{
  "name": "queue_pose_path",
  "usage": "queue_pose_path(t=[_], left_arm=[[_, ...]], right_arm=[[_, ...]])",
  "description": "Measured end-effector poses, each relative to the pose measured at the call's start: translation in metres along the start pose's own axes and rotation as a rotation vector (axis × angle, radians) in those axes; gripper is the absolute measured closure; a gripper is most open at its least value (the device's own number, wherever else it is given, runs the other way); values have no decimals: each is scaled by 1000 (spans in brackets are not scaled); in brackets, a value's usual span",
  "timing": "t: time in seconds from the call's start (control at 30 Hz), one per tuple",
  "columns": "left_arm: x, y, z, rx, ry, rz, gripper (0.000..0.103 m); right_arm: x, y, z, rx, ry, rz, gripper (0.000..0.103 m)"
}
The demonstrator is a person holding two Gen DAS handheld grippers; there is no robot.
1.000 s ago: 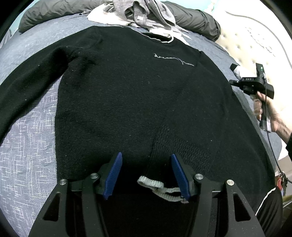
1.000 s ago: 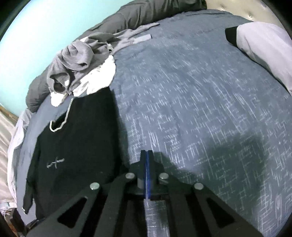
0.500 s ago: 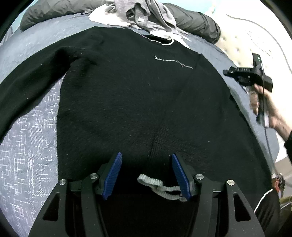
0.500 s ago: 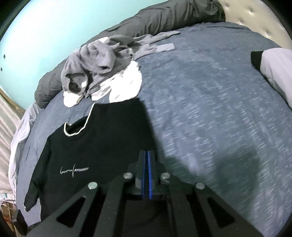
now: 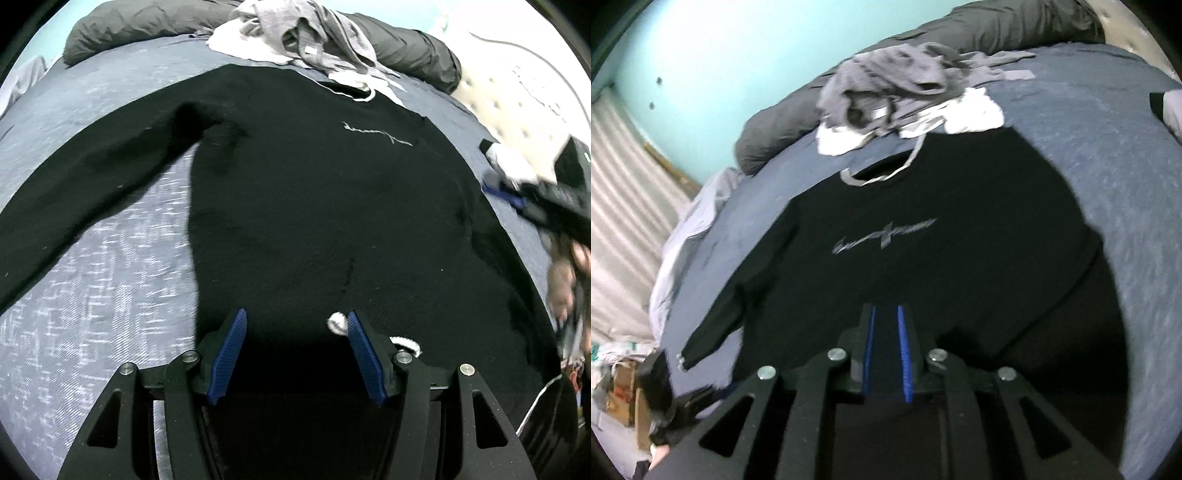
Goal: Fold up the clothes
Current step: 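Grasp the other white-trimmed sleeve cuff with the left gripper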
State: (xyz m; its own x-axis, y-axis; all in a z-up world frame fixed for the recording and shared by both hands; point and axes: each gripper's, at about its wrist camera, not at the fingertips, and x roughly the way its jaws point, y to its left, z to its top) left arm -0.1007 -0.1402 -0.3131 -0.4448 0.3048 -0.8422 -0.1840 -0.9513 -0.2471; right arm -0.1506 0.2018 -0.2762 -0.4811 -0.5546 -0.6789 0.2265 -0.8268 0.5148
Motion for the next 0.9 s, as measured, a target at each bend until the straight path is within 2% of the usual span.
queue_pose_path(t=[0.07,0.3,0.43,0.6,0.7,0.9], left_arm=[[-5,4,-1,-12,-9,11,42],[-40,36,-6,-117,-39,45,42],[-60,59,-11,-180,-46,79,42],[-91,107,-21,-289,-53,130,42],[-108,133,-25,-343,-60,164,42],[-137,189,-37,-461,-81,218,42]], right_arm=[[-1,13,-18,-5,19,34,82],[29,65,-71,-93,144,119,82],[52,96,-89,-142,224,159,82],[81,119,-113,-180,328,141,82],[76,126,-118,-189,322,189,83],[35,95,-93,-107,195,175,82]])
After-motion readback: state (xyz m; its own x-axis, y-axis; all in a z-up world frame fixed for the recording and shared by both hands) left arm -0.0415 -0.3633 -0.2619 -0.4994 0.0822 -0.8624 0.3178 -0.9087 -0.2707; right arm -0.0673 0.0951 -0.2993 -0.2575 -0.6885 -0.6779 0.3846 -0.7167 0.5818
